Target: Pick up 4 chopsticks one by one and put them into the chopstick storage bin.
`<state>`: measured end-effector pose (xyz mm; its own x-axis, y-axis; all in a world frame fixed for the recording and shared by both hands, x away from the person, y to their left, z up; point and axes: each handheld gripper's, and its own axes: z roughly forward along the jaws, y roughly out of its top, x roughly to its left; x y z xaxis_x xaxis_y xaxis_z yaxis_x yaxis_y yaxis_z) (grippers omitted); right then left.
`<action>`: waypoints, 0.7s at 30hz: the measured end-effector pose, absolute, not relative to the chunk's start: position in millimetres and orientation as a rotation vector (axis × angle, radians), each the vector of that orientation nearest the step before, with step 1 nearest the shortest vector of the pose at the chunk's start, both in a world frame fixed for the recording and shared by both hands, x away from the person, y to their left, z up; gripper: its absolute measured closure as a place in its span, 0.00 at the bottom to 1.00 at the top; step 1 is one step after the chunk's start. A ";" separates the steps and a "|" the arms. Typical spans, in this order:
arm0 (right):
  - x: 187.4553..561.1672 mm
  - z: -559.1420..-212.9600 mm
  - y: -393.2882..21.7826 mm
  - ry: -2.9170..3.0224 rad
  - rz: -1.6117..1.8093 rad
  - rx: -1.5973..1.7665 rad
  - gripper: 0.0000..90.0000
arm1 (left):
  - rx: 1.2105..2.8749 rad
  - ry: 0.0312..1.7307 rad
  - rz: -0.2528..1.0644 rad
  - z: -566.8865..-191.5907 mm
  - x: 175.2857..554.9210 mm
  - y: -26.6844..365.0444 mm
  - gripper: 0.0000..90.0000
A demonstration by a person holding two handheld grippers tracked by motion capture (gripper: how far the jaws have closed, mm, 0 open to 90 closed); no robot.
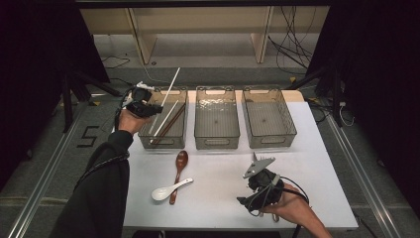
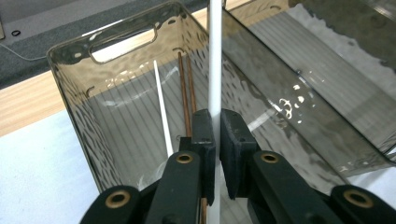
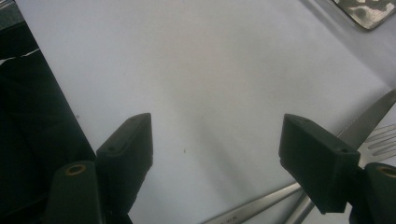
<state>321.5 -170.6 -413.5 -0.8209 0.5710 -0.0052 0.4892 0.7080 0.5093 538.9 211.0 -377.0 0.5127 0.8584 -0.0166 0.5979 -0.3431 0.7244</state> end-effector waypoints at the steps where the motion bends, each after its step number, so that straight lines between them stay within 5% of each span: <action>1: 321.3 -413.3 -170.5 2.749 0.750 0.860 0.30 | 2.069 1.189 0.485 -378.6 539.1 212.1 0.93; 21: 321.2 -413.6 -169.8 2.749 0.753 0.861 0.30 | 2.088 1.299 0.433 -412.6 539.5 224.7 0.89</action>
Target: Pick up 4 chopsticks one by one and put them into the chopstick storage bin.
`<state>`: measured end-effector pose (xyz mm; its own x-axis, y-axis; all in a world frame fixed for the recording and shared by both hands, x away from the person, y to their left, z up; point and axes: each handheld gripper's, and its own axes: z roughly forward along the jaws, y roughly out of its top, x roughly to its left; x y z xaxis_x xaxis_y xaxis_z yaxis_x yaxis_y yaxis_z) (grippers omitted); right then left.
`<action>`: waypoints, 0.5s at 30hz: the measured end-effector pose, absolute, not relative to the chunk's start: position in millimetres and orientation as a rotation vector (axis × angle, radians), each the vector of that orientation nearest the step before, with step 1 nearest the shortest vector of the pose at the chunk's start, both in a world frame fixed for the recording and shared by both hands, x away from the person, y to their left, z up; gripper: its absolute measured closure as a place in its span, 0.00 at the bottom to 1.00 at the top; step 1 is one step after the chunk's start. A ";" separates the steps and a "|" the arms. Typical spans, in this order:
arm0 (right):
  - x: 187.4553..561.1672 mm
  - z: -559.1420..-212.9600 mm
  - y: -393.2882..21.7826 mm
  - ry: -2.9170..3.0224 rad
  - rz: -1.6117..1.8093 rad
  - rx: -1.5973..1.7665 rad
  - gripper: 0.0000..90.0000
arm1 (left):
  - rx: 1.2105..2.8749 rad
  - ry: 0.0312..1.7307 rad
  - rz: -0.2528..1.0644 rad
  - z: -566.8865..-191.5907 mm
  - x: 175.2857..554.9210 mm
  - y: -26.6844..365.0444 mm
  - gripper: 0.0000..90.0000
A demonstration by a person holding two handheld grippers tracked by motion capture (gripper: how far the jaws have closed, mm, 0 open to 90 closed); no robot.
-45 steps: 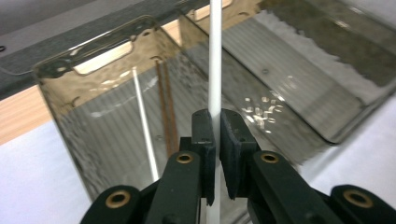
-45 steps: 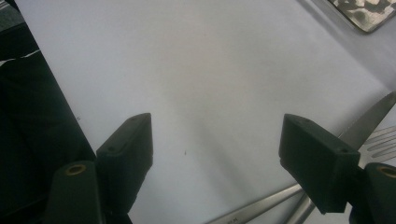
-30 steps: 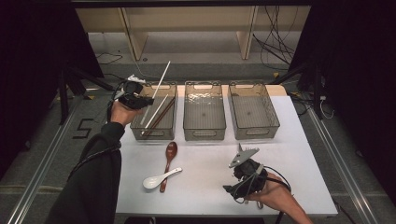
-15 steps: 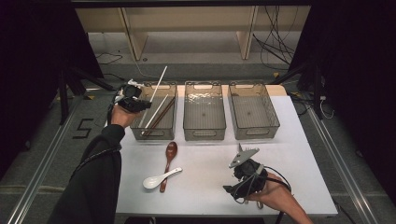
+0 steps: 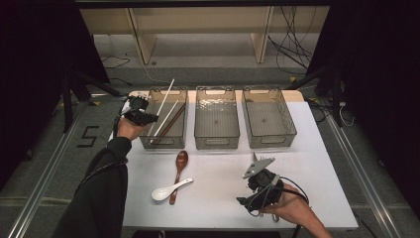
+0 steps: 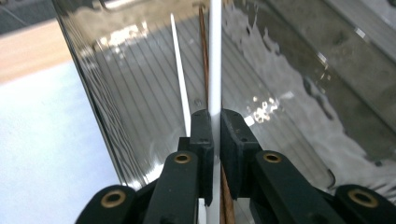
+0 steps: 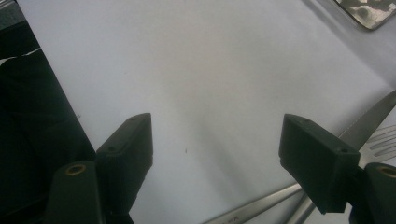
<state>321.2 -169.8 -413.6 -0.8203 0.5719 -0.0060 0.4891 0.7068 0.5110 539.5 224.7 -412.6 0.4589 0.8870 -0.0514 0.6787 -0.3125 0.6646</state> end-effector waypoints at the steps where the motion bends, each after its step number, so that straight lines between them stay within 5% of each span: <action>1: 321.3 -413.6 -169.7 2.748 0.754 0.858 0.30 | 2.094 1.301 0.435 -412.8 538.6 225.3 0.88; 8: 321.4 -413.1 -170.1 2.748 0.754 0.864 0.30 | 2.047 1.319 0.368 -400.0 526.7 225.1 0.58; 15: 320.8 -412.6 -169.6 2.743 0.754 0.864 0.30 | 2.097 1.219 0.291 -381.3 497.4 217.1 0.39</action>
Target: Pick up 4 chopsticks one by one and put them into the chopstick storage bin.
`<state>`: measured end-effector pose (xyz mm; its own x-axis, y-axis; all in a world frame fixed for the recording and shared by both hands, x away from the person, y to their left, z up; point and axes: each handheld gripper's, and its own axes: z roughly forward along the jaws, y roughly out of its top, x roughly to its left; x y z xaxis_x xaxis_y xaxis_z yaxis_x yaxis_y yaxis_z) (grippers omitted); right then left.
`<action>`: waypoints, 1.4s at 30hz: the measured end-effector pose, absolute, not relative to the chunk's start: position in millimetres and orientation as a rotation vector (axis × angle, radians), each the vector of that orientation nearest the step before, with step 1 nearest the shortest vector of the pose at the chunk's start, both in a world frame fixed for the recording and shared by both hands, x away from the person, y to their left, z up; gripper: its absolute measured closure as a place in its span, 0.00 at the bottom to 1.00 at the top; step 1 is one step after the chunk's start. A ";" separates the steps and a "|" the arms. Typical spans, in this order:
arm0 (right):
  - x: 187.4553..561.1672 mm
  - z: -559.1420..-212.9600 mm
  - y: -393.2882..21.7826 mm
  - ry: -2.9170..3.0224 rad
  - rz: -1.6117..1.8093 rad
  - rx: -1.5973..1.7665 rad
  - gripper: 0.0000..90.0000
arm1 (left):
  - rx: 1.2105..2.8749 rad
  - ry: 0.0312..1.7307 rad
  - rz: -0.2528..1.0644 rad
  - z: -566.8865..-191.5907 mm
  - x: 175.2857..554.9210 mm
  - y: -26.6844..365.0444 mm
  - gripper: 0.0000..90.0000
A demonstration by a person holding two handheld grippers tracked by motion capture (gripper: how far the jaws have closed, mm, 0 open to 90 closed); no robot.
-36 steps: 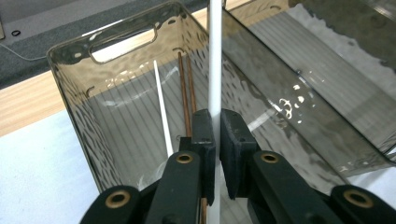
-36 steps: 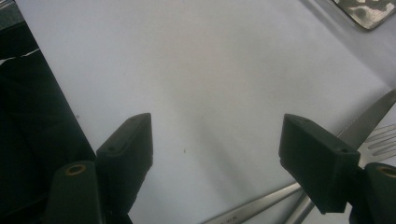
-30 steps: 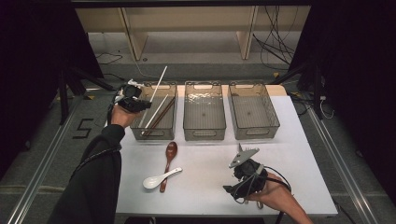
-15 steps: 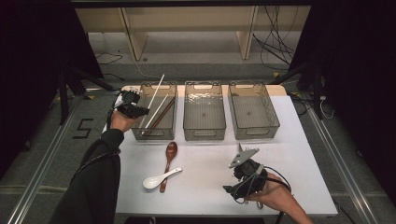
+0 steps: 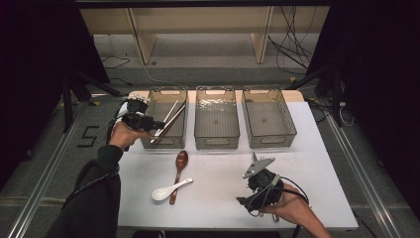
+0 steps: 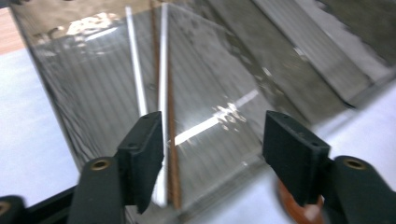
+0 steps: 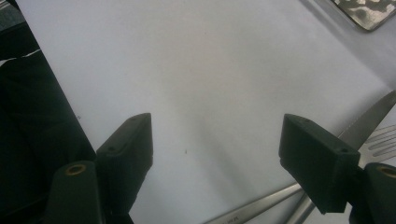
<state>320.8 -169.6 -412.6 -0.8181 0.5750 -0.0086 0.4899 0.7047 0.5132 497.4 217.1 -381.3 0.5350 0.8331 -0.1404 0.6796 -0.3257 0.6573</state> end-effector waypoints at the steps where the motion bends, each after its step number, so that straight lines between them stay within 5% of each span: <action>1: 320.6 -412.3 -169.5 2.739 0.763 0.864 0.30 | 2.095 1.208 0.285 -378.2 491.5 216.6 0.38; 14: 321.1 -411.7 -169.6 2.735 0.762 0.862 0.30 | 2.155 1.092 0.248 -374.0 439.5 204.8 0.25; 42: 326.9 -410.5 -181.7 2.685 0.753 0.938 0.30 | 2.232 0.991 0.208 -399.8 386.0 190.7 0.18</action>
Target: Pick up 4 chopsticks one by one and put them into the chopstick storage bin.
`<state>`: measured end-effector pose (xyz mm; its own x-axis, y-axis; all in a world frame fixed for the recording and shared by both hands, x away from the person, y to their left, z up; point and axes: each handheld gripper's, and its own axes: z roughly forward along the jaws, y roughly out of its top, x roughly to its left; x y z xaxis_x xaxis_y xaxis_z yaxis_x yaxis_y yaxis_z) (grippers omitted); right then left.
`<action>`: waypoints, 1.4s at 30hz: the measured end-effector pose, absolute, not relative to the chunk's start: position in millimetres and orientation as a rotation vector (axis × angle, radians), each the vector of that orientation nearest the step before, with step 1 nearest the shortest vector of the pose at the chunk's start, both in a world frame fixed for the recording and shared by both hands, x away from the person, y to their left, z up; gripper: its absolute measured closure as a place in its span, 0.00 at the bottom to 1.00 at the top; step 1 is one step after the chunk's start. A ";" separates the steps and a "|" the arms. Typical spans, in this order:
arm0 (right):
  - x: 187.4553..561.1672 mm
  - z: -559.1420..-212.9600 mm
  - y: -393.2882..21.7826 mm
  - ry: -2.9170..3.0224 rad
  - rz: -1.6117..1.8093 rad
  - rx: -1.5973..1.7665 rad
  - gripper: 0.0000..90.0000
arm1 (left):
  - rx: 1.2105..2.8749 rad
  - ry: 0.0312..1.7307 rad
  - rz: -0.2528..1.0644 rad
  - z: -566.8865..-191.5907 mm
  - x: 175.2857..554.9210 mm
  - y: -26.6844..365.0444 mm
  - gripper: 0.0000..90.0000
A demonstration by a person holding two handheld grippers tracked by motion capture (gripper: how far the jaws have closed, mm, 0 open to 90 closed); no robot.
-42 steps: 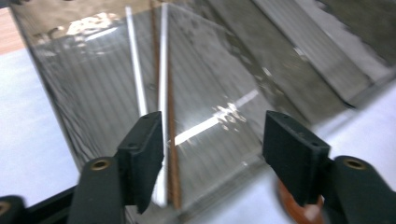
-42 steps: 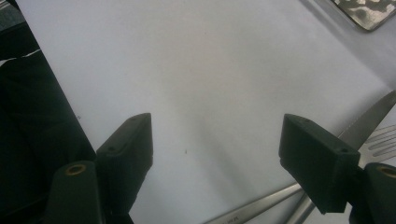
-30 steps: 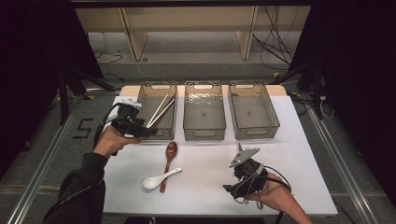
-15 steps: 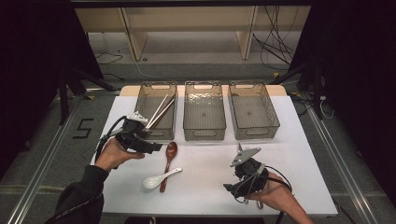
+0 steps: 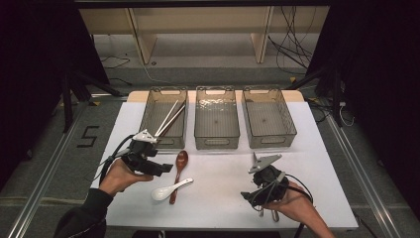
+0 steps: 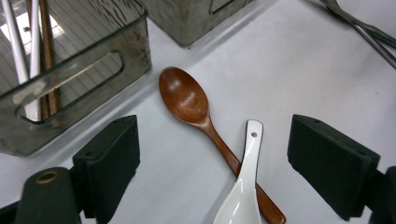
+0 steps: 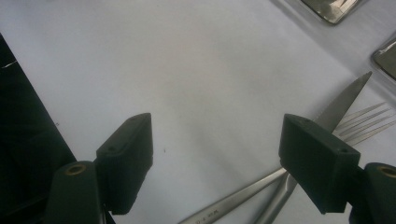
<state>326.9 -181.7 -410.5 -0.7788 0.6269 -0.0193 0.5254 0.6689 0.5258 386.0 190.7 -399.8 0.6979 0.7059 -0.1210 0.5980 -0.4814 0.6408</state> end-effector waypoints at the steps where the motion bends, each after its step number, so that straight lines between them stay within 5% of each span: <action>1: 326.9 -410.6 -181.7 2.686 0.753 0.940 0.30 | 2.235 0.990 0.202 -400.8 385.0 190.1 0.18; 42: 326.0 -414.2 -179.3 2.713 0.753 0.918 0.30 | 2.463 0.939 0.120 -439.0 364.3 171.6 0.17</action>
